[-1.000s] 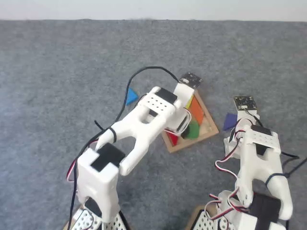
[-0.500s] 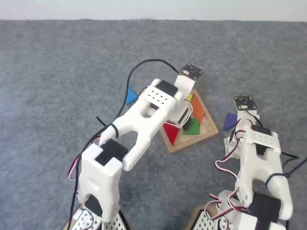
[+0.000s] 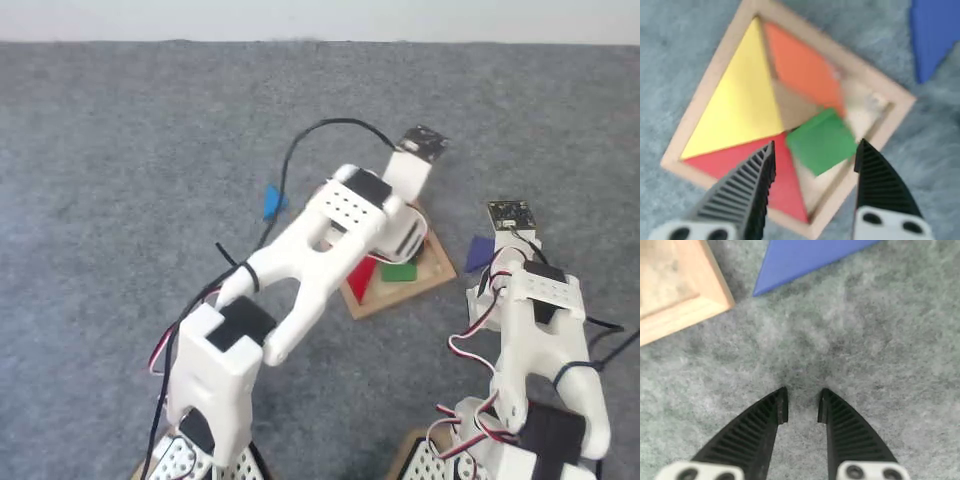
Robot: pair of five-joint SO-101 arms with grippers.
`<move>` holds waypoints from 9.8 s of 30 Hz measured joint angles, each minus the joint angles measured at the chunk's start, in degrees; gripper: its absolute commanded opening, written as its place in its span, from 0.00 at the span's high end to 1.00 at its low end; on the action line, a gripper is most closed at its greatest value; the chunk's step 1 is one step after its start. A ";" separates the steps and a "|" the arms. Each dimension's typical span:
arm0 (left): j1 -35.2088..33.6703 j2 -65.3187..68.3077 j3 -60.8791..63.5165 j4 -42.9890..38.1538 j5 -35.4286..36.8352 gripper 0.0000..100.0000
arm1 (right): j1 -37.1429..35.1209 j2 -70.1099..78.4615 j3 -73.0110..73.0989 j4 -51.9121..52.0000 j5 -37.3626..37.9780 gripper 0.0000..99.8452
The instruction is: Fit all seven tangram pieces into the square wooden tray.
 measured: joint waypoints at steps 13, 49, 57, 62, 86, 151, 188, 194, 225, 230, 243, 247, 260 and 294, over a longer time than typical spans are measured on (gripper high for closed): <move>1.93 7.38 -0.09 -3.34 0.70 0.75 | 0.00 0.00 0.00 0.00 0.00 0.88; 0.44 3.96 -0.09 1.67 -2.55 0.77 | 0.00 0.00 0.00 0.00 0.00 0.88; 3.43 3.96 -0.09 2.46 -2.90 0.77 | 0.00 0.00 0.00 0.00 0.00 0.88; 2.90 3.87 2.73 2.37 -2.29 0.77 | 0.00 0.00 0.00 0.00 0.00 0.88; -10.29 -0.35 -19.08 15.47 -5.71 0.90 | -0.62 0.00 0.00 0.00 0.00 0.88; -37.10 3.69 -1.32 -1.23 2.02 0.82 | -7.82 50.99 -70.24 25.14 6.86 0.82; -37.10 7.03 -0.26 -3.16 2.20 0.82 | -2.29 12.75 -36.04 18.11 48.35 0.82; -37.10 7.03 -0.26 -3.16 2.37 0.82 | -0.18 13.45 -29.98 12.22 55.38 0.71; -37.10 7.03 -0.26 -3.16 2.46 0.82 | 5.36 24.62 -27.16 7.12 59.69 0.96; -37.10 7.03 -0.26 -3.16 2.46 0.82 | 5.54 24.44 -27.60 7.12 59.60 0.96; -37.10 7.03 -0.26 -3.16 2.55 0.82 | 0.97 19.08 -37.19 19.34 2.29 0.96; -37.10 7.03 -0.26 -3.16 2.64 0.82 | -9.58 17.76 -38.68 26.20 -23.82 0.96; -39.03 7.03 -0.26 -3.16 2.73 0.82 | -26.37 21.80 -38.68 26.11 -51.60 0.97; -40.35 7.03 -0.35 -2.46 2.73 0.82 | -25.23 26.20 -39.03 18.99 -34.37 0.74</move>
